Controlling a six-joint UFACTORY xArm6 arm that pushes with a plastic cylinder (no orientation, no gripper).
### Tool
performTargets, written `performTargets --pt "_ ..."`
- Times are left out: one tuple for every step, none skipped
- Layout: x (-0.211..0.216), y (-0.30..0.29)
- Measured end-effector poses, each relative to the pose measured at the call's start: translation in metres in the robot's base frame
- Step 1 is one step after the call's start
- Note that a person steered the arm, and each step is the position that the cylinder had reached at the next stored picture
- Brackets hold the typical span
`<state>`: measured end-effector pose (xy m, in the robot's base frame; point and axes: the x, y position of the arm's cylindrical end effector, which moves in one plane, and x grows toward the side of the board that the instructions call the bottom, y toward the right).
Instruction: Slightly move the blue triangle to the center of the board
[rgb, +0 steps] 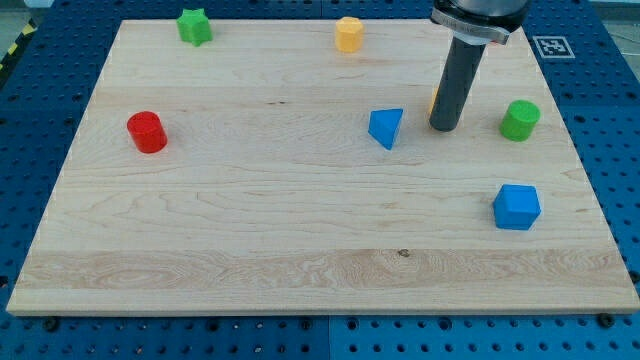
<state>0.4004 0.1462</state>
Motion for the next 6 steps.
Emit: performTargets --pt "0.000 -0.003" --pt "0.000 -0.028" --pt "0.000 -0.046" --pt "0.000 -0.050" --pt "0.000 -0.059" --pt "0.000 -0.063"
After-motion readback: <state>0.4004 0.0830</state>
